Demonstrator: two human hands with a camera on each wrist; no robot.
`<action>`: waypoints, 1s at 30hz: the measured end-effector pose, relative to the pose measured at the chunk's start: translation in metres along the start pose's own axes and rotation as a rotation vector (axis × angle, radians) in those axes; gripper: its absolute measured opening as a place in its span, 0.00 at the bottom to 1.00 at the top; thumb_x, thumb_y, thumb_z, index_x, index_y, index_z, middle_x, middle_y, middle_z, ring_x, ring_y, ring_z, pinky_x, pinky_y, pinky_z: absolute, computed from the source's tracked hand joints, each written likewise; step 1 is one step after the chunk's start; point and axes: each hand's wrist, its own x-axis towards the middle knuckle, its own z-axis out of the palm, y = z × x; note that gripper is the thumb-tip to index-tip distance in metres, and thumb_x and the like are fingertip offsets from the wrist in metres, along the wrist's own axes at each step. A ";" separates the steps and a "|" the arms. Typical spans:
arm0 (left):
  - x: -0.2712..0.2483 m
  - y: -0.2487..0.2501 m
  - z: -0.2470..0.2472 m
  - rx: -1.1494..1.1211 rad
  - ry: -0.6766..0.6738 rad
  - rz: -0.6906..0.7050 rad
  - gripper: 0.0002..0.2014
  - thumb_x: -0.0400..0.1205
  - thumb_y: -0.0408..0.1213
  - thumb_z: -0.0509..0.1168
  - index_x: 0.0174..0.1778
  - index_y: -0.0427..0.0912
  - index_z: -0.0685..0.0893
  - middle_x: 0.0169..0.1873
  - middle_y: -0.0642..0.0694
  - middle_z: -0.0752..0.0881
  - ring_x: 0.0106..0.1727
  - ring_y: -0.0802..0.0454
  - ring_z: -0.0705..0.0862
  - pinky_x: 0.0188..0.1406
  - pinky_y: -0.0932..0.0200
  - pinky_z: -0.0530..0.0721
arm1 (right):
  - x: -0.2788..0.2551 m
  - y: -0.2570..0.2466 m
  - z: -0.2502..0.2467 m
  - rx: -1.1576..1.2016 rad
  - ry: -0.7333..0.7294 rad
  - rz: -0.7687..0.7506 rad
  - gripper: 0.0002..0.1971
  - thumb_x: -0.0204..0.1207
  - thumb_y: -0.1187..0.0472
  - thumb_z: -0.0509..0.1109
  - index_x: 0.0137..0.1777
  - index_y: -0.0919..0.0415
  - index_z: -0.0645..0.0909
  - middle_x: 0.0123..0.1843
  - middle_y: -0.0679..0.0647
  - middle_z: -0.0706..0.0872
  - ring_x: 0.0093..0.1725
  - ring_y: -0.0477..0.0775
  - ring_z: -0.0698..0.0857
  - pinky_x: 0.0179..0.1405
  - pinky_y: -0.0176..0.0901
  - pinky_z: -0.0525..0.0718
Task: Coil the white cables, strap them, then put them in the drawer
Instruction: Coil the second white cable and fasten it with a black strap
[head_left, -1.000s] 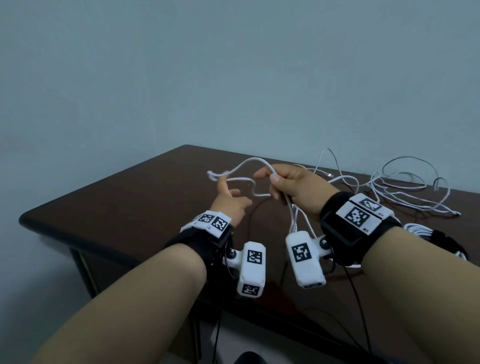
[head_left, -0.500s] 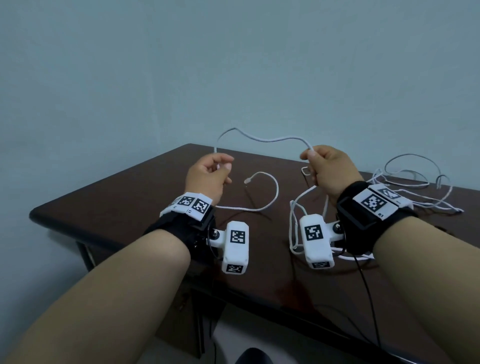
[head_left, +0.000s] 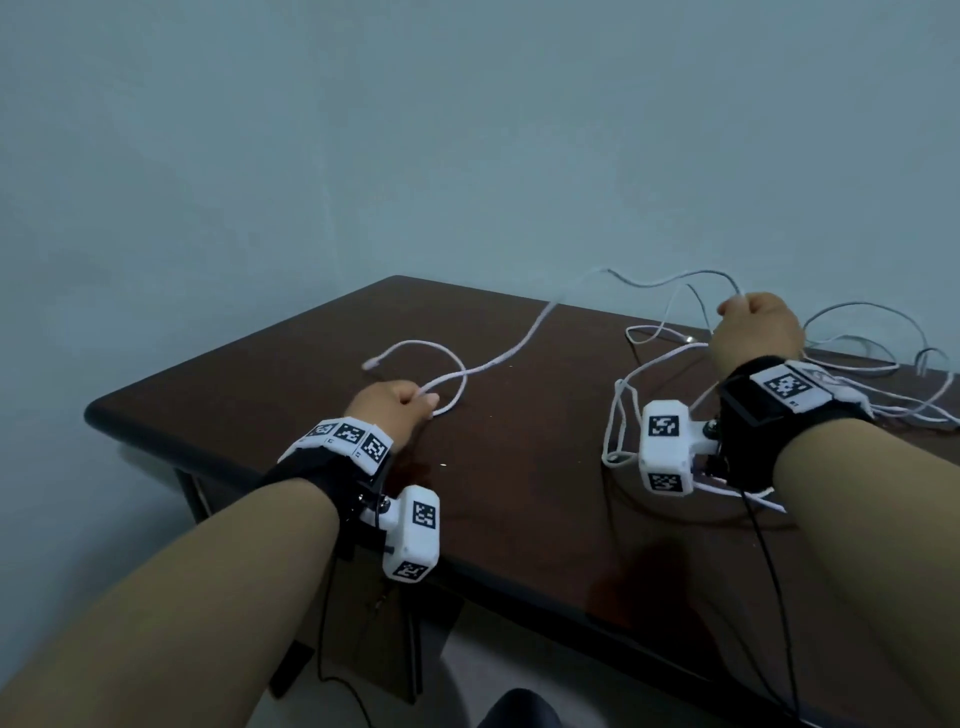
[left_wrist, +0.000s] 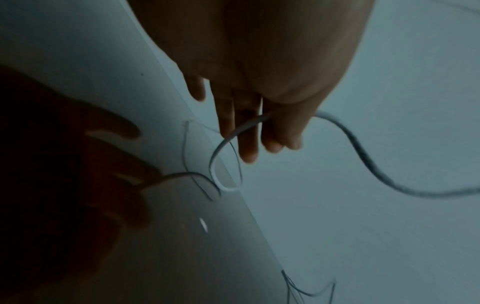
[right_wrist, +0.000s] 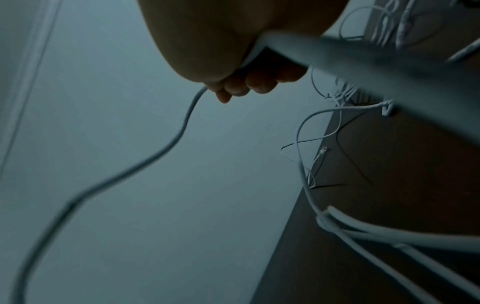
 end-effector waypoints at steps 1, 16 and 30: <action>-0.002 0.006 0.002 -0.055 -0.004 0.037 0.16 0.84 0.48 0.60 0.32 0.48 0.80 0.29 0.51 0.82 0.35 0.50 0.80 0.34 0.60 0.73 | -0.003 0.000 0.003 -0.033 -0.035 -0.003 0.17 0.84 0.59 0.52 0.60 0.67 0.79 0.61 0.67 0.82 0.61 0.66 0.79 0.57 0.49 0.75; -0.015 0.084 0.019 -0.384 -0.025 0.310 0.10 0.84 0.36 0.60 0.40 0.52 0.83 0.28 0.56 0.78 0.27 0.57 0.74 0.35 0.58 0.73 | -0.063 -0.045 0.038 -0.603 -0.532 -0.959 0.35 0.73 0.49 0.69 0.79 0.41 0.57 0.78 0.47 0.66 0.79 0.56 0.59 0.73 0.57 0.62; -0.012 0.029 0.031 -0.188 -0.141 0.121 0.02 0.80 0.40 0.67 0.43 0.48 0.82 0.33 0.55 0.81 0.33 0.60 0.78 0.29 0.70 0.74 | -0.035 -0.029 0.012 -0.040 -0.480 -0.466 0.10 0.82 0.57 0.58 0.45 0.58 0.81 0.29 0.51 0.73 0.29 0.49 0.72 0.30 0.40 0.71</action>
